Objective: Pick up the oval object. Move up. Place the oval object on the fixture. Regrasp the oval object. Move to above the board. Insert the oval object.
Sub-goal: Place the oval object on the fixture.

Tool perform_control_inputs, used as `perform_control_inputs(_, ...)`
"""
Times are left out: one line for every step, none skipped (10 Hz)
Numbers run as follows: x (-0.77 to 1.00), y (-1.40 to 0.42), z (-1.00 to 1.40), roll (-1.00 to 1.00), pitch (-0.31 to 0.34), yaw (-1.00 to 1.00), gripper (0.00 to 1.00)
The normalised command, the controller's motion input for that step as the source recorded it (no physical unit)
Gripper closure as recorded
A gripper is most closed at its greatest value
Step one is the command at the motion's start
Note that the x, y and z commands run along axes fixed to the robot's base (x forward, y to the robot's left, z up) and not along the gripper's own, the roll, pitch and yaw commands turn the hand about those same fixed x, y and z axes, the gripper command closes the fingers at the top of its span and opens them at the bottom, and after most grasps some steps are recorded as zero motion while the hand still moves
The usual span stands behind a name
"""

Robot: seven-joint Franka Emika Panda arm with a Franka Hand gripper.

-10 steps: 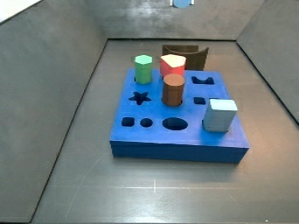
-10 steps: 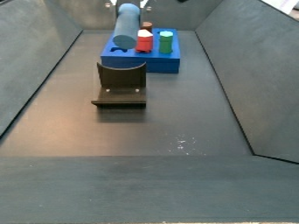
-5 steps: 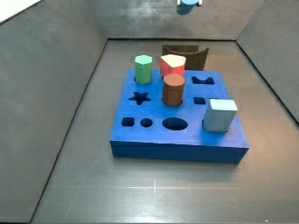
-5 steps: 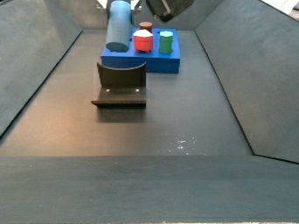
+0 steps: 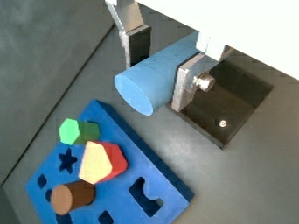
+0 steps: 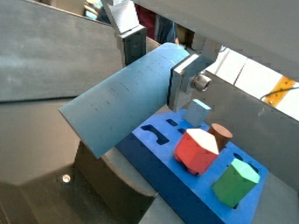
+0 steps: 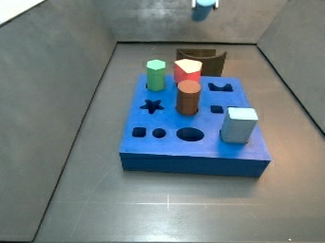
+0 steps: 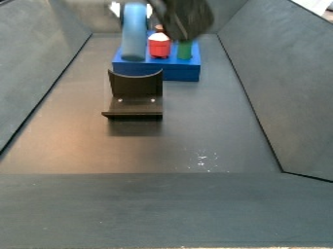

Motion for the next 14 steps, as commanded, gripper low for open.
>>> perform_control_inputs(0.14, 0.14, -1.00, -1.00, 0.195, 0.01, 1.00)
perform_control_inputs(0.16, 0.14, -1.00, -0.91, 0.240, -0.05, 1.00)
perform_control_inputs(0.16, 0.14, -1.00, -0.75, 0.233, -0.09, 1.00)
perform_control_inputs(0.17, 0.14, -1.00, -0.53, 0.203, -0.15, 1.00)
perform_control_inputs(0.18, 0.14, -1.00, -0.42, 0.183, -0.17, 1.00)
perform_control_inputs(0.19, 0.14, -1.00, -0.26, 0.137, -0.20, 1.00)
perform_control_inputs(0.19, 0.13, -0.94, -0.20, 0.096, -0.21, 1.00)
perform_control_inputs(0.15, 0.11, -0.74, -0.18, 0.062, -0.21, 1.00)
perform_control_inputs(0.13, 0.09, -0.54, -0.18, 0.034, -0.20, 1.00)
perform_control_inputs(0.10, 0.08, -0.32, -0.16, 0.004, -0.17, 1.00)
perform_control_inputs(0.09, 0.08, -0.23, -0.14, -0.025, -0.16, 1.00)
perform_control_inputs(0.07, 0.07, -0.23, -0.12, -0.038, -0.13, 1.00)
perform_control_inputs(0.07, 0.07, -0.23, -0.12, -0.039, -0.11, 1.00)
perform_control_inputs(0.00, 0.00, 0.00, 0.00, 0.000, 0.00, 0.00)
